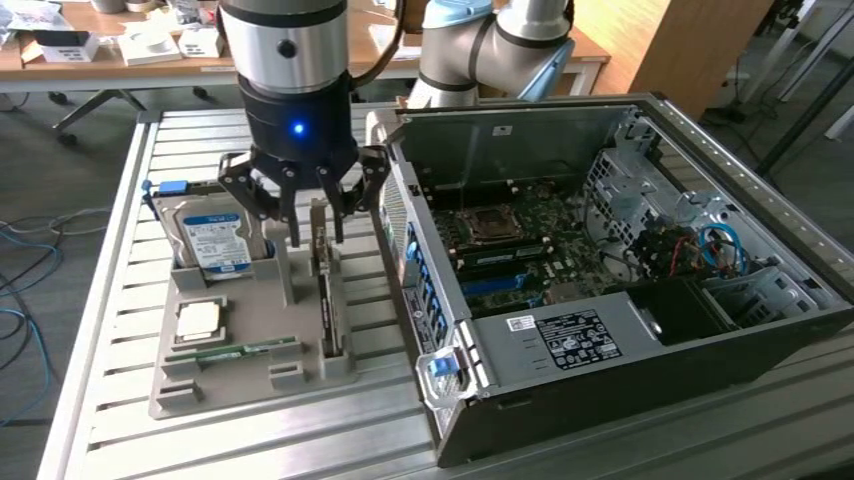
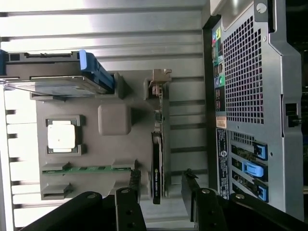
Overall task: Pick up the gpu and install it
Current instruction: 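Pick up the gpu and move the gpu toward the slot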
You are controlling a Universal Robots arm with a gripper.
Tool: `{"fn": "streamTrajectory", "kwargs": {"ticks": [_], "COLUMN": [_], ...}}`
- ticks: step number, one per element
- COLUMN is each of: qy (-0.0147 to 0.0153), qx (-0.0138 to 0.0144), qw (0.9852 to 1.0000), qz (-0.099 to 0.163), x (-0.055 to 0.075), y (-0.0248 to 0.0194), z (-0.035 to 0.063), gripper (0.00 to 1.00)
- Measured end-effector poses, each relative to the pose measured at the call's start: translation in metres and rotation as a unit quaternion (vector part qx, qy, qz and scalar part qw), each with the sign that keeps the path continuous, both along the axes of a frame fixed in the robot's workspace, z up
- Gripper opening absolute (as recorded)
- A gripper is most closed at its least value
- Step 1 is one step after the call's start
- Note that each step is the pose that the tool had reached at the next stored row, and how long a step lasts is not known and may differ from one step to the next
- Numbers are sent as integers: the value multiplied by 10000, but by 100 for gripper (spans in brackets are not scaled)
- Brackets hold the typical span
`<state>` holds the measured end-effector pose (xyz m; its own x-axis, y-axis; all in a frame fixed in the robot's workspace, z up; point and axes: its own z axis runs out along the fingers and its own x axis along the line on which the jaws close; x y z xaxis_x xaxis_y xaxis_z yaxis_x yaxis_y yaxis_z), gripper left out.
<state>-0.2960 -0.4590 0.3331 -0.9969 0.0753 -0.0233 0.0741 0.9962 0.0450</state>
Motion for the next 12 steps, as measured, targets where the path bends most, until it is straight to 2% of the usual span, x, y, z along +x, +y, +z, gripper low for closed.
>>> {"fn": "streamTrajectory", "kwargs": {"ticks": [12], "qy": [0], "qx": [0], "qw": [10000], "qz": [0], "x": [-1], "y": [0], "z": [-218], "gripper": [47]}}
